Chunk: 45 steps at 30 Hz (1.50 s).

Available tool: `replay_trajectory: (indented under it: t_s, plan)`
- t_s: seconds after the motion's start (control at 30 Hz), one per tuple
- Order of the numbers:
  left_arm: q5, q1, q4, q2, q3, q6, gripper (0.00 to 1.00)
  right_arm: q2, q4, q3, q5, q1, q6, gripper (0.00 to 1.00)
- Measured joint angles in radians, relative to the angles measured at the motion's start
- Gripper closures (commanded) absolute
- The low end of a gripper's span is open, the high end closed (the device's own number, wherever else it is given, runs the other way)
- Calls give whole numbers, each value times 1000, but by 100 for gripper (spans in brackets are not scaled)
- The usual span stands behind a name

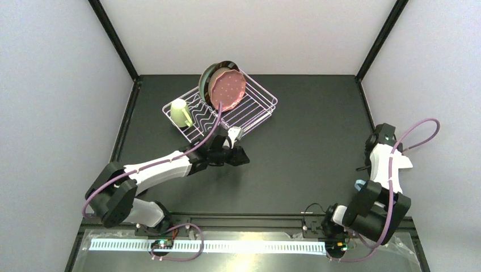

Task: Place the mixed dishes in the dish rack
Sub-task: Grab the cup at the corner of the board.

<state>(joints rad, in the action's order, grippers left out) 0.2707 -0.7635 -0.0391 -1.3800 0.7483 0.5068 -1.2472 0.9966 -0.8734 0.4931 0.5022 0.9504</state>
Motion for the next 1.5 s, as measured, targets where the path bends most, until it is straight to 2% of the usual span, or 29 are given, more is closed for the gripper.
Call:
replay_trajectory:
  t_s: [0.17, 0.23, 0.4, 0.47, 0.77, 1.2, 1.5]
  plan:
    - [0, 0, -11, 0, -2, 0, 29, -42, -45, 37, -15, 13, -6, 44]
    - [-1, 0, -14, -1, -2, 0, 29, -61, -63, 49, -26, 16, -10, 55]
    - [-1, 0, -16, -6, -2, 1, 29, -94, -93, 63, -48, 18, -24, 93]
    - [-3, 0, -18, -10, -2, 1, 30, -93, -99, 63, -50, 18, -37, 100]
    - [-19, -1, -35, -16, 1, 3, 29, -73, -114, 64, -93, 21, -121, 100]
    - [-21, -11, -61, 22, 43, 71, 24, -29, -203, -16, -341, -54, -280, 100]
    - [-16, -11, -74, 22, 118, 141, 21, -129, -249, -295, -399, -280, -343, 100]
